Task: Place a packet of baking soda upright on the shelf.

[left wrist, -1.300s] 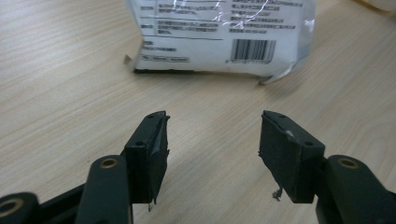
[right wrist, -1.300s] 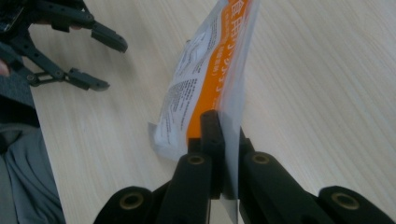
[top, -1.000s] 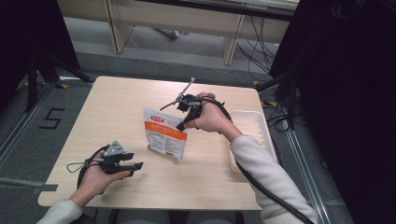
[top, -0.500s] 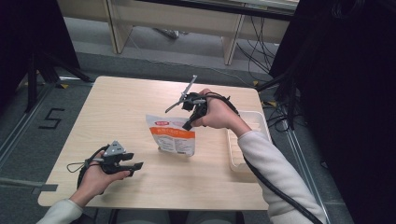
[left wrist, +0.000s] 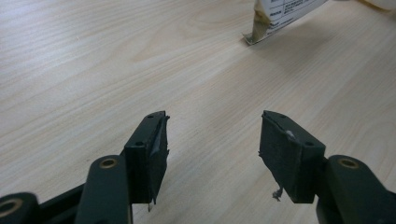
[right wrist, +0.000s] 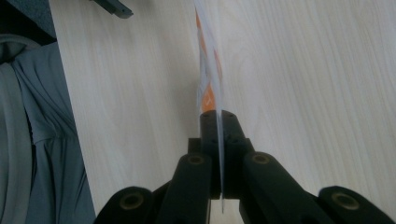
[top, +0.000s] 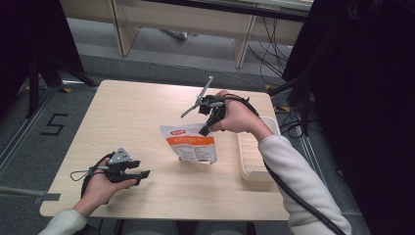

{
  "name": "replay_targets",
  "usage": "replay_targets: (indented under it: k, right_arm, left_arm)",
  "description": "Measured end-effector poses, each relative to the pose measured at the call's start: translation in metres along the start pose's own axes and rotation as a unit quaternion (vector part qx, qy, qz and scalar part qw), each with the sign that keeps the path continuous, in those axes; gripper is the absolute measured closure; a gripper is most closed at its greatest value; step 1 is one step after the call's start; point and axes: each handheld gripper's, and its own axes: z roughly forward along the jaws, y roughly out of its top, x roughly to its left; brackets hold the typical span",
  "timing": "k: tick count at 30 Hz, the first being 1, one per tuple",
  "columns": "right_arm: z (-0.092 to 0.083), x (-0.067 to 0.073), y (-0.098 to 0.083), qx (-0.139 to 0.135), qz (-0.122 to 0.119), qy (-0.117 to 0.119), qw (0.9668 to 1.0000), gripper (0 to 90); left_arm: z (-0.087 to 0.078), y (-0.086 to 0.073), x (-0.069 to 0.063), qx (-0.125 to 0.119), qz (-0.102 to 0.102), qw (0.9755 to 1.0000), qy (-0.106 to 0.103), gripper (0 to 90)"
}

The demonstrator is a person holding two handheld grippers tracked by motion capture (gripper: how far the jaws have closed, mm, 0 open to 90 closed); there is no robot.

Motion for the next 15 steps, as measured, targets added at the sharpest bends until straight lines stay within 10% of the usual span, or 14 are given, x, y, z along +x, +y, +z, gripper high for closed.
replay_targets:
  k: [15]
  right_arm:
    - [-0.020, -0.001, -0.010, 0.002, -0.017, 0.000, 0.9998, 90.0]
  left_arm:
    - [0.000, 0.000, 0.000, -0.001, 0.000, 1.0000, 0.000, 41.0]
